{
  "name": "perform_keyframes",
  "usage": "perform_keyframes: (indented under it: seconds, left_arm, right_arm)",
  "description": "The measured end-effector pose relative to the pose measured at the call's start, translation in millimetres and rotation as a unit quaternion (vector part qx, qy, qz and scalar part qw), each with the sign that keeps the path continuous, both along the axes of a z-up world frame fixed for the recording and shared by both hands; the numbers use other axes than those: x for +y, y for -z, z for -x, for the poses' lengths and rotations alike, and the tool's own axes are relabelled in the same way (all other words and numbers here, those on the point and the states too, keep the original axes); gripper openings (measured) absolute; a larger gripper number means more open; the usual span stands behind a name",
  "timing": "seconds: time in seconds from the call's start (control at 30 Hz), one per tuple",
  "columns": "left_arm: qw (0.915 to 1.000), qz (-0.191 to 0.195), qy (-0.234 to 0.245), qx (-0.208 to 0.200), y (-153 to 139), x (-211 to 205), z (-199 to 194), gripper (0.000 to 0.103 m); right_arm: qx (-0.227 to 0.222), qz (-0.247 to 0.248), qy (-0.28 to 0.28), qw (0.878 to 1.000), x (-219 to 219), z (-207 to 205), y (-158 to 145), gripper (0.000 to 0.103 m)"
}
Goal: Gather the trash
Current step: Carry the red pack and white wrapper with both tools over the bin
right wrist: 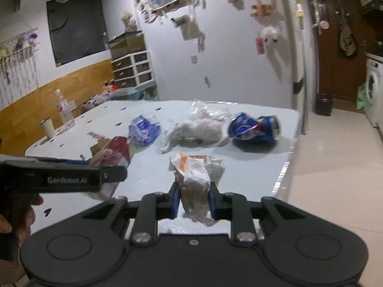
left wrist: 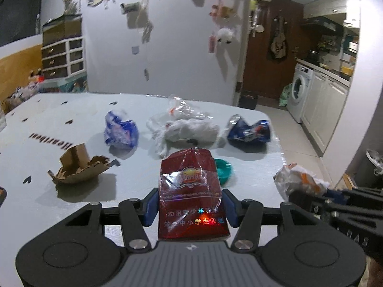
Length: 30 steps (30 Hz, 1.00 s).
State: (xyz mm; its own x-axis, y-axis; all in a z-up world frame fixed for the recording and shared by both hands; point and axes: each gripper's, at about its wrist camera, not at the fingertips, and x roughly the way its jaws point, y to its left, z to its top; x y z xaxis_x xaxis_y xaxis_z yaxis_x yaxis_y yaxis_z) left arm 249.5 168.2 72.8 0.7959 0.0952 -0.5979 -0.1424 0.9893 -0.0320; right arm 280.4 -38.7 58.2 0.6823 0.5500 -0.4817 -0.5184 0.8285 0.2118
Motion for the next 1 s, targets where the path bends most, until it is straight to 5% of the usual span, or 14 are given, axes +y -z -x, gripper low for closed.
perform_keyframes:
  seconds: [0.57,1.0]
  left_arm:
    - [0.9937,-0.004,0.112,-0.005,4.0,-132.2,-3.9,0.055]
    - [0.9843,-0.008,0.172,0.039,42.9,-255.7,-73.2,0.055]
  right_arm:
    - [-0.006,0.015,0.143,0.990,-146.7,31.1,-0.2,0.025]
    - [0.034,0.024,0.184,0.982,-245.9,-5.8,40.0,0.025]
